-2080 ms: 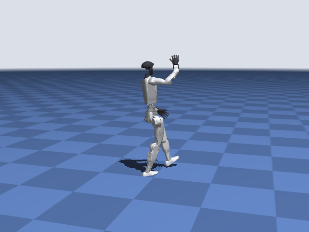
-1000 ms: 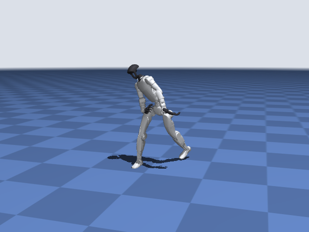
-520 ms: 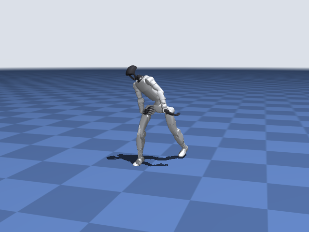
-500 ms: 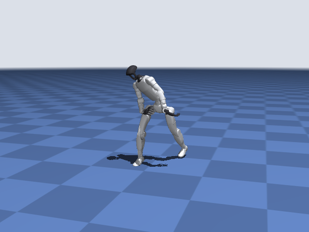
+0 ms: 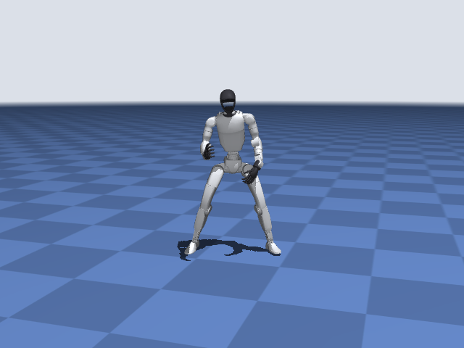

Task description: Kungfu

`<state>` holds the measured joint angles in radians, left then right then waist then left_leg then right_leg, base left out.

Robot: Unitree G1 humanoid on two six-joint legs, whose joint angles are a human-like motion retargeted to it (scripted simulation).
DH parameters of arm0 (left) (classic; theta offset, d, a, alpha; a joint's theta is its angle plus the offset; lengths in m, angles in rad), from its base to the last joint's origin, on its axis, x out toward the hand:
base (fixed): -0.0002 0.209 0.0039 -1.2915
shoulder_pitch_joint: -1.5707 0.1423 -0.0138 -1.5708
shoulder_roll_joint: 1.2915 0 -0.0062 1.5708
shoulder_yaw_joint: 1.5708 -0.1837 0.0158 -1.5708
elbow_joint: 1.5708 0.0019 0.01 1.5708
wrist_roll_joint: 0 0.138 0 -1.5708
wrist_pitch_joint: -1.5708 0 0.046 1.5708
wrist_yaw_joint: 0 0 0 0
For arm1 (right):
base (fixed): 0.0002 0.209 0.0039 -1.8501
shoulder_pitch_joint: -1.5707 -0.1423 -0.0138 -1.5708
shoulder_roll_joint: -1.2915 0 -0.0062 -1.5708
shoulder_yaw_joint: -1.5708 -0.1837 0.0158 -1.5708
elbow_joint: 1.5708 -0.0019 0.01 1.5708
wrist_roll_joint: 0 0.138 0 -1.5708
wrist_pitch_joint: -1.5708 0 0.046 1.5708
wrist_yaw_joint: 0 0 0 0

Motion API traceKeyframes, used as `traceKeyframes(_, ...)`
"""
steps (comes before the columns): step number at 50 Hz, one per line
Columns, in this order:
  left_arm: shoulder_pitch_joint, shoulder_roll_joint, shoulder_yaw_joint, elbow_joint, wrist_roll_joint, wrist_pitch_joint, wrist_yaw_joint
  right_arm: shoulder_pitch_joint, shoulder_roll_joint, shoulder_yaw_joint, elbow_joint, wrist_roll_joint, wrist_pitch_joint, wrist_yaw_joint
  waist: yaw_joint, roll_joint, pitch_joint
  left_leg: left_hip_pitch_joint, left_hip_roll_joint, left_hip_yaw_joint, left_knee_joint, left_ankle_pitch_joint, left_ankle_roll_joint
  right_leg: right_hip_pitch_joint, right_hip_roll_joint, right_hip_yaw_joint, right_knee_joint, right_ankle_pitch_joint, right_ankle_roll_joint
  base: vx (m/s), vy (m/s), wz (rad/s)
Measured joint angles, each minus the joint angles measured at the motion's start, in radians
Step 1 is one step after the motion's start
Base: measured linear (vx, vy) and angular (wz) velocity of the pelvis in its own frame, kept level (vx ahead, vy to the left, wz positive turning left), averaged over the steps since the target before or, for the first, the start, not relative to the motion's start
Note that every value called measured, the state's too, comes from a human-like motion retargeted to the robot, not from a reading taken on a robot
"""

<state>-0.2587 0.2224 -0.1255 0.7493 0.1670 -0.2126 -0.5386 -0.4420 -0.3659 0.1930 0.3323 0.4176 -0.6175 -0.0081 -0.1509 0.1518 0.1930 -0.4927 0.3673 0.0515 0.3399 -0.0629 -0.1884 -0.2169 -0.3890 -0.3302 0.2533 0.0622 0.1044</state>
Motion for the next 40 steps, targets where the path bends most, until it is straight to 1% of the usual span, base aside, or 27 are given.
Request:
traceKeyframes(1, 0.03, 0.0, 0.016, -0.04, -0.128, 0.003, -0.063, 0.057, -0.024, -0.046, -0.03, 0.112, 0.05, 0.081, 0.005, -0.016, -0.017, 0.016, 0.01, 0.063, 0.032, -0.086, -0.016, 0.043, -0.018, -0.034, -0.031, 0.066, 0.012, 0.72, 0.95, 0.58)
traceKeyframes(2, 0.067, 0.004, 0.025, -0.08, -0.265, 0.007, -0.121, 0.124, -0.047, -0.096, -0.059, 0.221, 0.108, 0.171, 0.006, -0.03, -0.035, 0.017, -0.002, 0.082, 0.075, -0.154, -0.022, 0.089, -0.033, -0.066, -0.067, 0.142, 0.02, 0.96, 1.03, 1.08)
traceKeyframes(3, 0.116, 0.016, 0.023, -0.117, -0.416, 0.012, -0.17, 0.209, -0.069, -0.155, -0.085, 0.327, 0.18, 0.277, -0.001, -0.041, -0.056, -0.009, -0.057, 0.013, 0.142, -0.185, -0.007, 0.143, -0.041, -0.09, -0.11, 0.239, 0.024, 1.12, 1.02, 1.0)
traceKeyframes(5, 0.218, 0.043, 0.079, -0.16, -0.684, 0.06, -0.226, 0.362, -0.094, -0.172, -0.123, 0.476, 0.31, 0.432, -0.069, -0.055, -0.126, -0.035, -0.114, 0.003, 0.194, -0.237, 0.025, 0.211, -0.071, -0.155, -0.184, 0.406, 0.027, 1.06, 0.93, 0.82)
traceKeyframes(6, 0.245, 0.054, 0.1, -0.171, -0.778, 0.085, -0.23, 0.415, -0.104, -0.153, -0.136, 0.529, 0.343, 0.46, -0.087, -0.046, -0.141, -0.019, -0.117, 0.012, 0.186, -0.258, 0.038, 0.228, -0.061, -0.183, -0.187, 0.404, -0.007, 0.72, 0.89, 0.71)
traceKeyframes(7, 0.269, 0.067, 0.117, -0.182, -0.86, 0.106, -0.234, 0.467, -0.111, -0.143, -0.147, 0.58, 0.375, 0.485, -0.1, -0.038, -0.151, -0.003, -0.124, 0.009, 0.175, -0.274, 0.05, 0.24, -0.044, -0.186, -0.178, 0.381, -0.036, 0.5, 0.91, 0.75)
traceKeyframes(8, 0.287, 0.083, 0.125, -0.191, -0.92, 0.119, -0.235, 0.516, -0.113, -0.148, -0.152, 0.627, 0.407, 0.506, -0.104, -0.032, -0.154, 0.015, -0.14, -0.017, 0.159, -0.279, 0.061, 0.242, -0.009, -0.141, -0.146, 0.314, -0.056, 0.5, 0.91, 0.72)
traceKeyframes(10, 0.328, 0.111, 0.139, -0.199, -0.967, 0.141, -0.248, 0.616, -0.092, -0.17, -0.143, 0.698, 0.464, 0.541, -0.082, -0.038, -0.167, 0.071, -0.165, -0.034, 0.097, -0.266, 0.073, 0.223, 0.079, 0.003, -0.059, 0.119, -0.071, 0.55, 0.77, 0.52)
traceKeyframes(12, 0.361, 0.137, 0.143, -0.187, -0.954, 0.158, -0.271, 0.711, -0.042, -0.192, -0.107, 0.733, 0.504, 0.561, -0.04, -0.058, -0.203, 0.131, -0.17, 0.011, 0.013, -0.235, 0.076, 0.218, 0.144, 0.002, -0.002, -0.019, -0.079, 0.54, 0.31, 0.4)
traceKeyframes(13, 0.37, 0.149, 0.138, -0.174, -0.941, 0.169, -0.284, 0.756, -0.008, -0.203, -0.086, 0.745, 0.521, 0.568, -0.026, -0.066, -0.223, 0.159, -0.17, 0.034, -0.031, -0.218, 0.07, 0.22, 0.176, -0.028, 0.021, -0.072, -0.086, 0.53, 0.3, 0.66)
traceKeyframes(15, 0.382, 0.158, 0.125, -0.148, -0.921, 0.193, -0.307, 0.833, 0.061, -0.221, -0.051, 0.773, 0.546, 0.574, -0.01, -0.078, -0.256, 0.211, -0.167, 0.076, -0.104, -0.197, 0.047, 0.221, 0.245, -0.075, 0.054, -0.154, -0.095, 0.51, 0.31, 0.94)
traceKeyframes(17, 0.392, 0.158, 0.113, -0.129, -0.915, 0.216, -0.332, 0.889, 0.13, -0.247, -0.025, 0.798, 0.569, 0.578, -0.003, -0.098, -0.273, 0.248, -0.186, 0.085, -0.148, -0.177, 0.045, 0.213, 0.313, -0.053, 0.08, -0.209, -0.09, 0.45, 0.2, 1.08)
traceKeyframes(19, 0.412, 0.149, 0.116, -0.12, -0.907, 0.231, -0.35, 0.925, 0.198, -0.268, -0.006, 0.815, 0.593, 0.588, 0.005, -0.125, -0.283, 0.286, -0.219, 0.081, -0.188, -0.162, 0.046, 0.191, 0.385, 0.019, 0.098, -0.27, -0.083, 0.41, 0.08, 0.85)
traceKeyframes(21, 0.446, 0.122, 0.153, -0.118, -0.89, 0.233, -0.354, 0.938, 0.258, -0.271, 0.014, 0.819, 0.624, 0.612, -0.012, -0.154, -0.291, 0.312, -0.248, 0.058, -0.21, -0.155, 0.044, 0.161, 0.455, 0.095, 0.107, -0.329, -0.102, 0.35, 0.03, 0.79)
traceKeyframes(23, 0.498, 0.067, 0.211, -0.124, -0.878, 0.214, -0.347, 0.934, 0.302, -0.255, 0.04, 0.806, 0.652, 0.647, -0.048, -0.177, -0.296, 0.333, -0.278, 0.039, -0.223, -0.153, 0.05, 0.124, 0.518, 0.184, 0.105, -0.369, -0.121, 0.25, 0.02, 0.64)
traceKeyframes(25, 0.559, -0.011, 0.256, -0.138, -0.88, 0.184, -0.327, 0.922, 0.311, -0.223, 0.073, 0.787, 0.671, 0.683, -0.088, -0.187, -0.296, 0.352, -0.309, 0.031, -0.227, -0.155, 0.059, 0.094, 0.559, 0.251, 0.078, -0.389, -0.139, 0.2, 0.18, 0.37)
traceKeyframes(26, 0.584, -0.056, 0.264, -0.145, -0.89, 0.173, -0.316, 0.914, 0.295, -0.202, 0.092, 0.78, 0.677, 0.696, -0.106, -0.193, -0.295, 0.358, -0.33, 0.031, -0.223, -0.157, 0.066, 0.088, 0.559, 0.256, 0.044, -0.372, -0.144, 0.16, 0.25, 0.26)
traceKeyframes(27, 0.606, -0.099, 0.27, -0.151, -0.901, 0.164, -0.306, 0.906, 0.276, -0.181, 0.11, 0.775, 0.683, 0.707, -0.123, -0.197, -0.292, 0.365, -0.35, 0.031, -0.22, -0.161, 0.075, 0.083, 0.557, 0.249, 0.007, -0.336, -0.165, 0.14, 0.27, 0.2)
traceKeyframes(28, 0.622, -0.138, 0.27, -0.155, -0.915, 0.161, -0.298, 0.897, 0.25, -0.157, 0.128, 0.773, 0.689, 0.714, -0.137, -0.198, -0.288, 0.376, -0.368, 0.031, -0.218, -0.168, 0.086, 0.08, 0.548, 0.221, -0.034, -0.264, -0.217, 0.12, 0.25, -0.08)
traceKeyframes(29, 0.634, -0.169, 0.269, -0.156, -0.929, 0.161, -0.292, 0.888, 0.223, -0.134, 0.142, 0.769, 0.695, 0.718, -0.134, -0.195, -0.286, 0.384, -0.379, 0.04, -0.218, -0.174, 0.098, 0.09, 0.547, 0.19, -0.058, -0.241, -0.25, 0.1, 0.22, -0.45)
traceKeyframes(30, 0.643, -0.195, 0.266, -0.156, -0.942, 0.164, -0.287, 0.881, 0.197, -0.112, 0.155, 0.764, 0.701, 0.722, -0.122, -0.189, -0.285, 0.392, -0.386, 0.052, -0.22, -0.178, 0.109, 0.106, 0.55, 0.157, -0.073, -0.243, -0.274, 0.08, 0.17, -0.98)
traceKeyframes(32, 0.65, -0.21, 0.246, -0.147, -0.964, 0.174, -0.274, 0.858, 0.143, -0.078, 0.18, 0.753, 0.712, 0.73, -0.071, -0.192, -0.286, 0.405, -0.412, 0.078, -0.222, -0.183, 0.129, 0.145, 0.5, 0.099, -0.093, -0.253, -0.232, 0.03, 0.11, -1.11)
traceKeyframes(33, 0.648, -0.202, 0.228, -0.139, -0.971, 0.179, -0.263, 0.846, 0.12, -0.073, 0.194, 0.744, 0.718, 0.737, -0.056, -0.191, -0.282, 0.409, -0.419, 0.075, -0.221, -0.179, 0.134, 0.151, 0.509, 0.131, -0.098, -0.252, -0.221, -0.03, 0.04, -0.72)
traceKeyframes(35, 0.635, -0.169, 0.198, -0.119, -0.972, 0.185, -0.233, 0.809, 0.08, -0.069, 0.231, 0.703, 0.725, 0.753, -0.032, -0.184, -0.274, 0.414, -0.417, 0.082, -0.218, -0.171, 0.137, 0.162, 0.501, 0.147, -0.114, -0.229, -0.189, -0.1, 0.01, -0.43)
traceKeyframes(38, 0.604, -0.088, 0.177, -0.073, -0.93, 0.173, -0.184, 0.71, 0.019, -0.078, 0.338, 0.579, 0.716, 0.769, -0.058, -0.166, -0.258, 0.422, -0.425, 0.086, -0.229, -0.16, 0.15, 0.18, 0.515, 0.136, -0.15, -0.202, -0.174, -0.14, 0.02, -0.07)
traceKeyframes(40, 0.575, -0.011, 0.165, -0.017, -0.884, 0.146, -0.159, 0.625, -0.02, -0.064, 0.436, 0.465, 0.676, 0.771, -0.09, -0.15, -0.246, 0.422, -0.424, 0.092, -0.234, -0.158, 0.154, 0.178, 0.518, 0.148, -0.155, -0.188, -0.139, -0.15, 0.02, -0.15)
